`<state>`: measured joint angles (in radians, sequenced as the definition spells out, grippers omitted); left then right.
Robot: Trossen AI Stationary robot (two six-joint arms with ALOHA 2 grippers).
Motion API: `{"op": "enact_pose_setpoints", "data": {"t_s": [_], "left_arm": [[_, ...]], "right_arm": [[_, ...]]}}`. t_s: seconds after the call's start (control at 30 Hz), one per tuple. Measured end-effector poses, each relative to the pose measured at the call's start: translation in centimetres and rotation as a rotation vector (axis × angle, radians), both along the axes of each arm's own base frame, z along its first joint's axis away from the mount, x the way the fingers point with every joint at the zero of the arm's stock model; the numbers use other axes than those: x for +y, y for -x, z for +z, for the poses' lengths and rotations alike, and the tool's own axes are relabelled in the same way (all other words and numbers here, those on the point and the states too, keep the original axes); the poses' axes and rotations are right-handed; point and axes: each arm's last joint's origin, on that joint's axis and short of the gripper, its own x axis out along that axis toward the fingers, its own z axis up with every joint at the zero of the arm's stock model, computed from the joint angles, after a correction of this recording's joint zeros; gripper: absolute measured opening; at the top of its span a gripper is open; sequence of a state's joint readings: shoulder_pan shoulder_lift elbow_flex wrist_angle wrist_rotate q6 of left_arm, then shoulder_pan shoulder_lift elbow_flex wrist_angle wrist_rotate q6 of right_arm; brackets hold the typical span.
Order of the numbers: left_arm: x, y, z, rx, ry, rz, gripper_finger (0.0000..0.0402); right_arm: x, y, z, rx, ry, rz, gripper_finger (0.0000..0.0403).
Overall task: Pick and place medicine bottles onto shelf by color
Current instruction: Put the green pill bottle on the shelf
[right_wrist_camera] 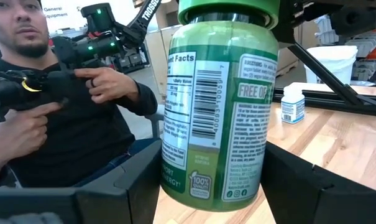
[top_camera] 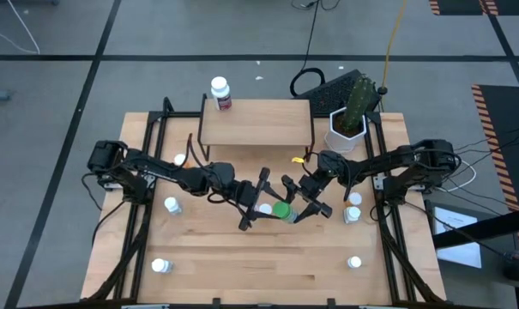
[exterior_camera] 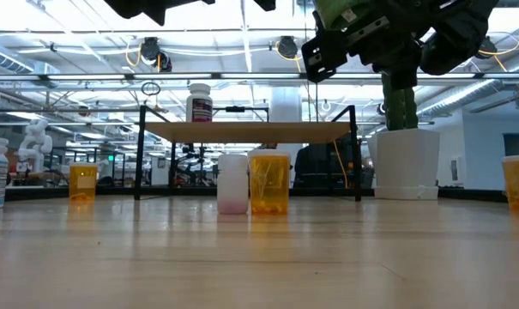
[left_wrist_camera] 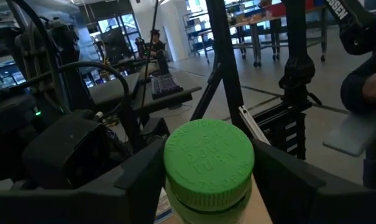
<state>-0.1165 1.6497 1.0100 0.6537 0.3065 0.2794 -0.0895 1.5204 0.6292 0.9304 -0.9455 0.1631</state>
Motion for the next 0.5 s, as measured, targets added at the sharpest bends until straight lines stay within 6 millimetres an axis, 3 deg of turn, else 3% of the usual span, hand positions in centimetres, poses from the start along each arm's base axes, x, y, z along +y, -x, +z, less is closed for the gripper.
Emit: {"op": "enact_pose_setpoints", "data": {"t_s": [0.23, 0.5], "left_arm": [[0.4, -0.1, 0.0, 0.024, 0.053, 0.029, 0.0201], [2.0, 1.5, 1.1, 0.161, 0.084, 0.355, 0.0206]], "right_arm": [[-0.1, -0.1, 0.0, 0.002, 0.000, -0.043, 0.0250], [-2.7, 0.9, 0.6, 0.067, 0.020, -0.276, 0.0319]]}}
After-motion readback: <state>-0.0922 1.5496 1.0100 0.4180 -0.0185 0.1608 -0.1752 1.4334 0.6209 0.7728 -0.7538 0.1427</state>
